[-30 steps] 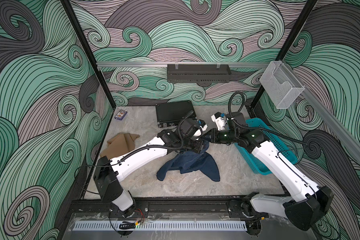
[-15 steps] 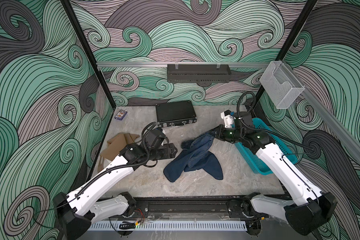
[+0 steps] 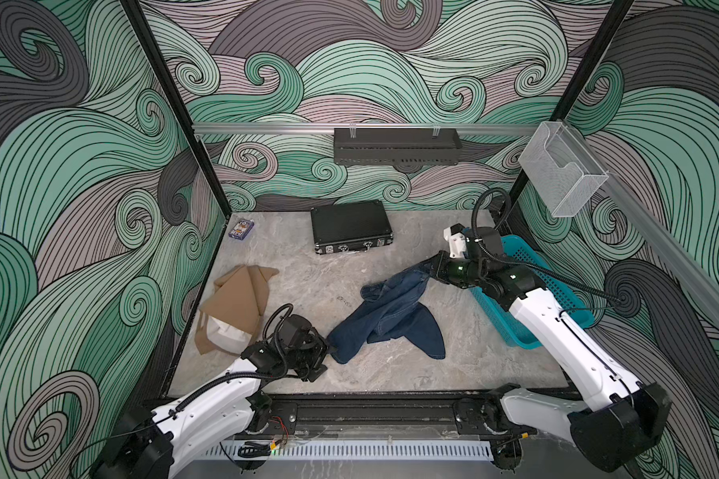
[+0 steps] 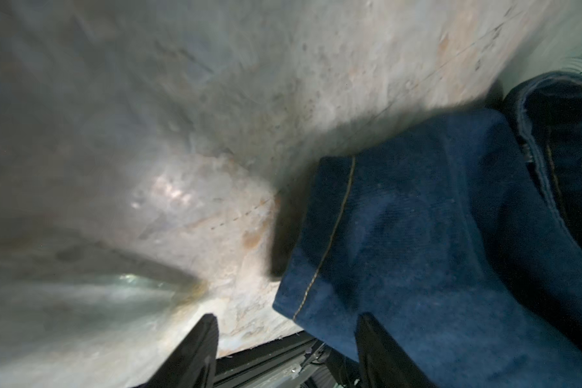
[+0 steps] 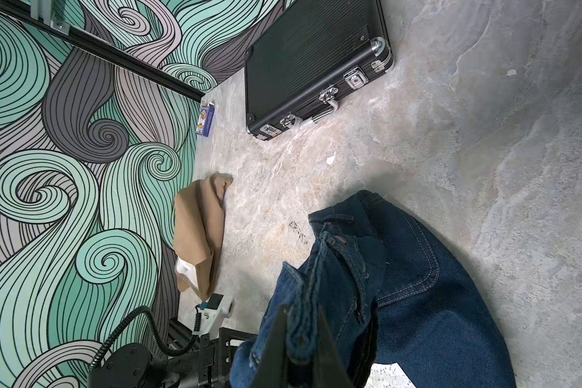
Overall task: Roll up the skirts
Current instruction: Flatten out the skirt at the center of the board.
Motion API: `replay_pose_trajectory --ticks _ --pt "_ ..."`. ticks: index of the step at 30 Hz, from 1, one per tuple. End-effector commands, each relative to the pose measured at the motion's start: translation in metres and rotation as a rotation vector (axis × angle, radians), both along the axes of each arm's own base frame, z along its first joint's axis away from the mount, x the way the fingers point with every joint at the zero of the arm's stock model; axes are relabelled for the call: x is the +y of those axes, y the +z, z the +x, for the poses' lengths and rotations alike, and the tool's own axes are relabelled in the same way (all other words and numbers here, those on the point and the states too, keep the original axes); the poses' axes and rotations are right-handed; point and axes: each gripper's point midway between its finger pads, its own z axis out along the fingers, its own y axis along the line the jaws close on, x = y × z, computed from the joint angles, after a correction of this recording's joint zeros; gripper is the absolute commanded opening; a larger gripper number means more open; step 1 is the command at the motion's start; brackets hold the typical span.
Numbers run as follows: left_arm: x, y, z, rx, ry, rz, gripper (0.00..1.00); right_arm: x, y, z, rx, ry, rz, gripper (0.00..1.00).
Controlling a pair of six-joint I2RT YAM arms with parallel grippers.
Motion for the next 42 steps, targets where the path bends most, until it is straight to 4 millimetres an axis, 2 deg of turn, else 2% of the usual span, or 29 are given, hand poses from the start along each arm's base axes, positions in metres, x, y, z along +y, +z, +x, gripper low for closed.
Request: replay_pose_trajectory --ticks 1,3,7,8,12,13,15,17,20,24,27,30,34,37,40,42 --pt "-0.022 0.015 0.011 0.025 0.023 -0.123 0.62 -0.004 0.009 0.003 -0.047 -0.015 0.003 0.00" --pt "-0.028 0.011 0.008 0.059 -0.003 -0.136 0.58 -0.004 0.010 0.003 -0.050 -0.013 0.002 0.00" --pt "-0.034 0.002 0.007 0.080 -0.024 -0.126 0.56 -0.004 0.010 0.004 -0.052 -0.014 -0.001 0.00" --pt "-0.033 0.000 0.007 0.081 -0.021 -0.117 0.52 -0.004 0.010 0.004 -0.054 -0.013 -0.002 0.00" --pt "-0.029 -0.004 0.028 0.014 0.013 -0.087 0.07 -0.005 0.010 0.004 -0.061 -0.012 -0.013 0.00" --pt "-0.027 0.001 0.037 -0.019 0.015 -0.082 0.00 -0.006 0.010 0.004 -0.064 -0.013 -0.021 0.00" --pt "-0.023 0.016 0.056 -0.079 0.013 -0.079 0.00 -0.009 0.011 0.004 -0.075 -0.017 -0.035 0.00" --pt "-0.021 0.040 0.074 -0.150 -0.008 -0.089 0.00 -0.014 0.016 0.005 -0.099 -0.026 -0.045 0.00" --pt "-0.014 0.095 0.100 -0.289 -0.055 -0.090 0.00 -0.023 0.035 0.005 -0.153 -0.041 -0.058 0.00" --pt "-0.004 0.190 0.122 -0.532 -0.115 -0.077 0.00 -0.042 0.070 0.003 -0.248 -0.094 -0.092 0.00" --pt "0.005 0.260 0.123 -0.739 -0.157 -0.045 0.00 -0.060 0.101 -0.007 -0.338 -0.159 -0.123 0.00" --pt "0.012 0.326 0.112 -0.965 -0.188 -0.009 0.00 -0.078 0.133 -0.023 -0.435 -0.226 -0.122 0.00" --pt "0.022 0.401 0.079 -1.185 -0.219 0.006 0.00 -0.097 0.173 -0.057 -0.537 -0.293 -0.088 0.00" --pt "0.029 0.440 0.049 -1.296 -0.232 -0.001 0.00 -0.105 0.189 -0.084 -0.557 -0.310 -0.035 0.00" --pt "0.032 0.470 0.019 -1.386 -0.247 -0.047 0.00 -0.101 0.196 -0.107 -0.523 -0.278 0.035 0.00" --pt "0.036 0.482 0.002 -1.425 -0.245 -0.060 0.00 -0.097 0.197 -0.119 -0.501 -0.250 0.074 0.00"
